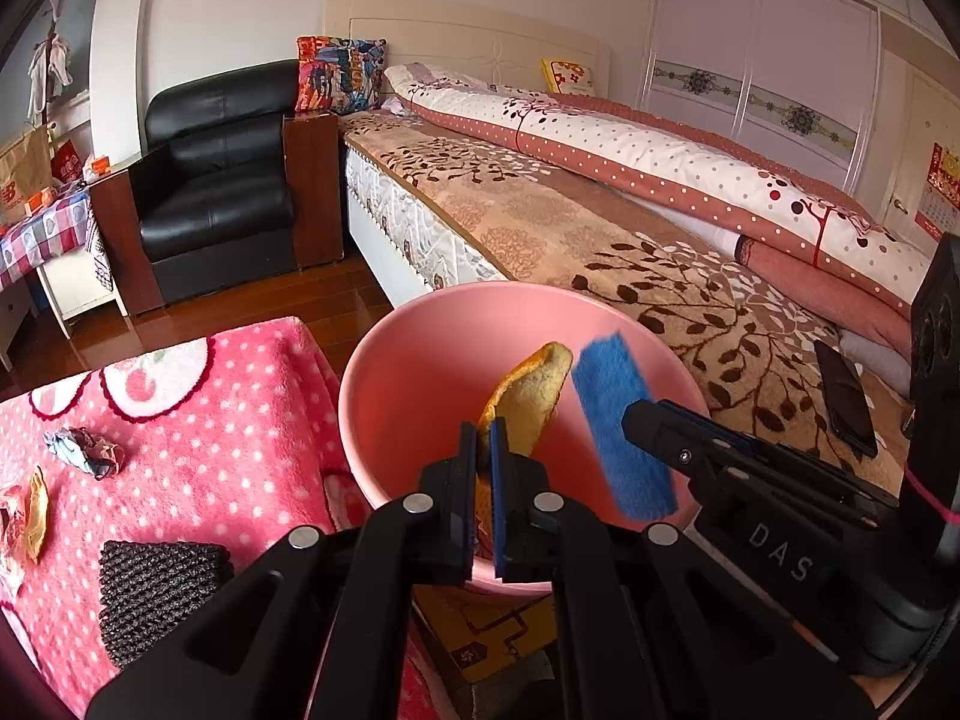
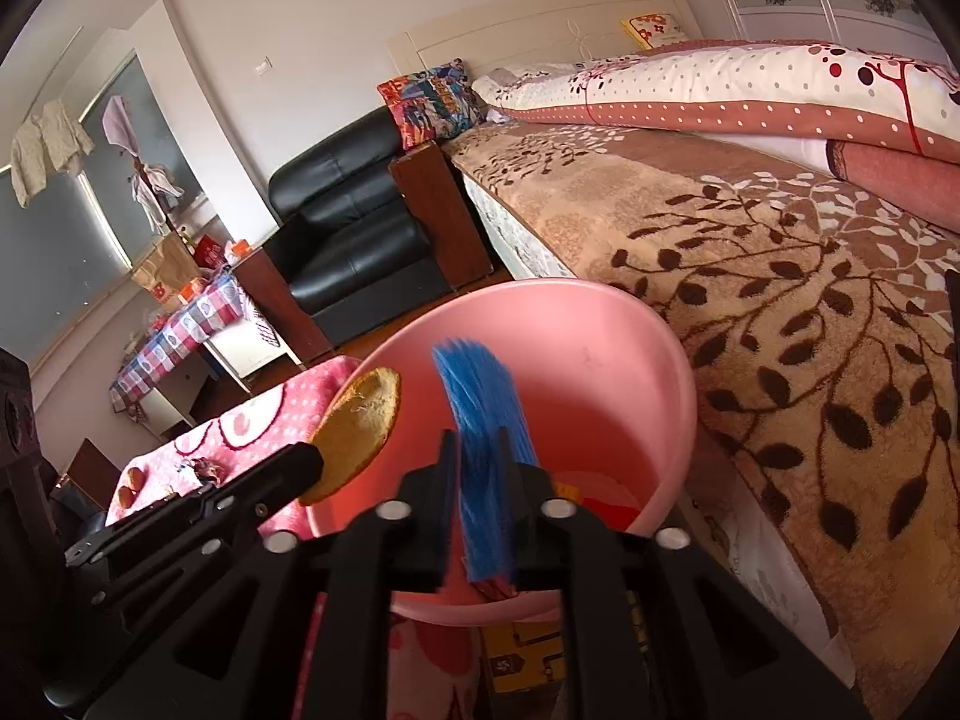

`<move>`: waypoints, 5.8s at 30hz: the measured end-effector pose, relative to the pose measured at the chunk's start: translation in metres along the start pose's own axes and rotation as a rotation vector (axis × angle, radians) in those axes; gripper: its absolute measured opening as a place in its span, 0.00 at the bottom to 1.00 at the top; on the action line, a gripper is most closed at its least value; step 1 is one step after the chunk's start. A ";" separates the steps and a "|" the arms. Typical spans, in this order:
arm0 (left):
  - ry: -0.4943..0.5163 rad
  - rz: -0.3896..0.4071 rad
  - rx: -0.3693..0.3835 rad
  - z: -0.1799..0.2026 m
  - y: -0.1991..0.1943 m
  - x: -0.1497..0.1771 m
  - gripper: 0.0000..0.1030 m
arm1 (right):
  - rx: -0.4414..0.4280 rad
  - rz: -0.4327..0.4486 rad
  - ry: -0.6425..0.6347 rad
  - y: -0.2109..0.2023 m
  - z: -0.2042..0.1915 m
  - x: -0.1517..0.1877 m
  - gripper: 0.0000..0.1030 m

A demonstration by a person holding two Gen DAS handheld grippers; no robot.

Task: Collect trash
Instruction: 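Carry yellow peel and blue mesh sleeve over the pink bucket, then open both tools to release the items into the bucket, then move both open tools back over the table trash, then grasp clear plastic wrapper with left tool while right tool grasps blue-white wrapper, then carry both wrappers over the pink bucket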

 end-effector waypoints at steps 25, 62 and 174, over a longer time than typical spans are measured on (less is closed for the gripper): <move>-0.006 0.115 -0.029 -0.024 -0.077 0.004 0.27 | -0.014 0.039 -0.015 -0.056 -0.050 0.029 0.43; -0.446 -0.018 -0.492 -0.338 -0.093 0.097 0.27 | -0.215 -0.185 -0.144 0.039 -0.204 0.095 0.46; -0.099 0.173 -0.141 -0.093 -0.091 0.011 0.04 | -0.075 -0.046 -0.001 -0.025 -0.094 0.043 0.14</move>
Point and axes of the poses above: each gripper's, at about its wrist camera, not at the fingertips, and y roughly the way its jaws point, z to its right, x to its underside, the point moved 5 cm from there along y, roughly the way its jaws point, and after that the axes turned 14 degrees about -x, right-handed, at the moved point
